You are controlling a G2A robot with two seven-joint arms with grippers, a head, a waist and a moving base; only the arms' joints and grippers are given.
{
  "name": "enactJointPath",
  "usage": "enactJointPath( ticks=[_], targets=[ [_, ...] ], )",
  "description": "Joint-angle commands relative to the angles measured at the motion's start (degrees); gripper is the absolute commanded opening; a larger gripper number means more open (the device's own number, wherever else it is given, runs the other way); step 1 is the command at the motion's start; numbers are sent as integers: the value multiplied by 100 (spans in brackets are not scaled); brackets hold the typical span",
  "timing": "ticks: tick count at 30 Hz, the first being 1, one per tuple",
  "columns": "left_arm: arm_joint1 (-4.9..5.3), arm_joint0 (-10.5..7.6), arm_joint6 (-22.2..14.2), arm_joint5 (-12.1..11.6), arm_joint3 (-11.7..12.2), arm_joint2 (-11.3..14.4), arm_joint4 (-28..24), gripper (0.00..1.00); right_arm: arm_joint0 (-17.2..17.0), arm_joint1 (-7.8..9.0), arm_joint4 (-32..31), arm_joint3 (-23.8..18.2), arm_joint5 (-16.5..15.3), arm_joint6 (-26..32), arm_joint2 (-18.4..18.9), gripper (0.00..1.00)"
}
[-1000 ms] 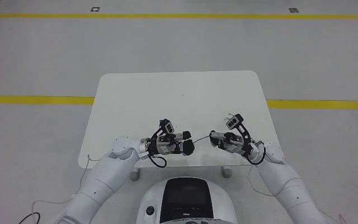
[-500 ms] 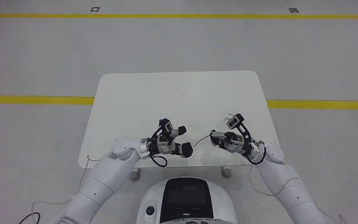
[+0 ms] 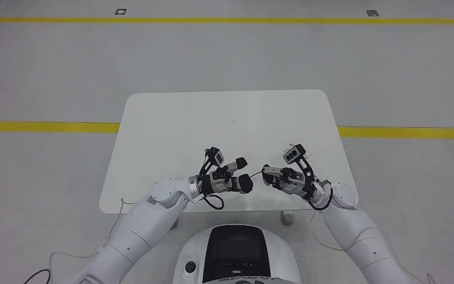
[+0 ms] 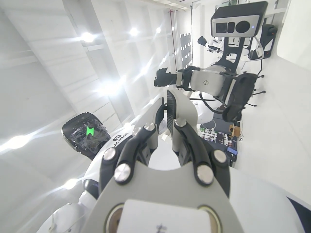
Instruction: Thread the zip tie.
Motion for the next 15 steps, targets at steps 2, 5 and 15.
enactJointPath(
  ticks=[2,5,15],
  targets=[
    [0,1,-3,2,-1,-1,-2,100,-1,1,2,-1,0,2,2,0],
    [0,1,-3,2,-1,-1,-2,100,-1,1,2,-1,0,2,2,0],
    [-47,-23,245,-86,-77,193,88,100,-93,-50,150,-168,-225,-328,-9,0]
  ],
)
